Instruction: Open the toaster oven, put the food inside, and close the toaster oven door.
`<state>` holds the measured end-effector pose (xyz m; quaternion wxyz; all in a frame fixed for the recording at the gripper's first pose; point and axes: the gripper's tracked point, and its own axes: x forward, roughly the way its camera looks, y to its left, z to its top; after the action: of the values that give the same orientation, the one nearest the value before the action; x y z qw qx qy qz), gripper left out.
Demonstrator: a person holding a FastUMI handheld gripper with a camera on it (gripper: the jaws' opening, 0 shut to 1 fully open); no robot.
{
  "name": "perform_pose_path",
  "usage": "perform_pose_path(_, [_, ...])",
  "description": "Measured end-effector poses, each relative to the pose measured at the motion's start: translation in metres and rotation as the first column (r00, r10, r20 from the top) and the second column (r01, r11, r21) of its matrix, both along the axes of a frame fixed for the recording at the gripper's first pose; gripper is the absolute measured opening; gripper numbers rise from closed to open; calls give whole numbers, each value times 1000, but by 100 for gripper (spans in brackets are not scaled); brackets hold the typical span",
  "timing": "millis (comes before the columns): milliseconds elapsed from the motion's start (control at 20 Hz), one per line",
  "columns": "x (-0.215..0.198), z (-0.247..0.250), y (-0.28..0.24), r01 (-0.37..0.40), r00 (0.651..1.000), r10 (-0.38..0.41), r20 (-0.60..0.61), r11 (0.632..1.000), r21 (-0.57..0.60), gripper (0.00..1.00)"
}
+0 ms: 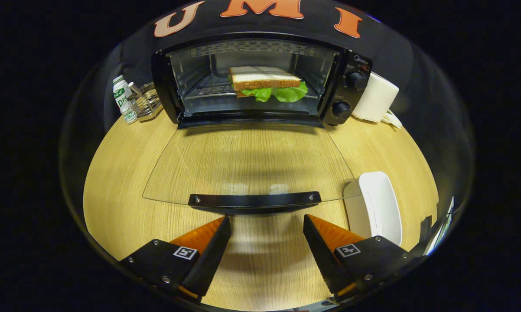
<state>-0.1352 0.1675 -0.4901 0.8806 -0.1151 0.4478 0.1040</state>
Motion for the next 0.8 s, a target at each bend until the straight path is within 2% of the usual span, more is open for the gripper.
perform_pose_path(500, [-3, 25, 12, 37, 999, -35, -24, 995, 89, 100])
perform_pose_path(800, [7, 67, 19, 64, 997, -69, 18, 980, 186, 100])
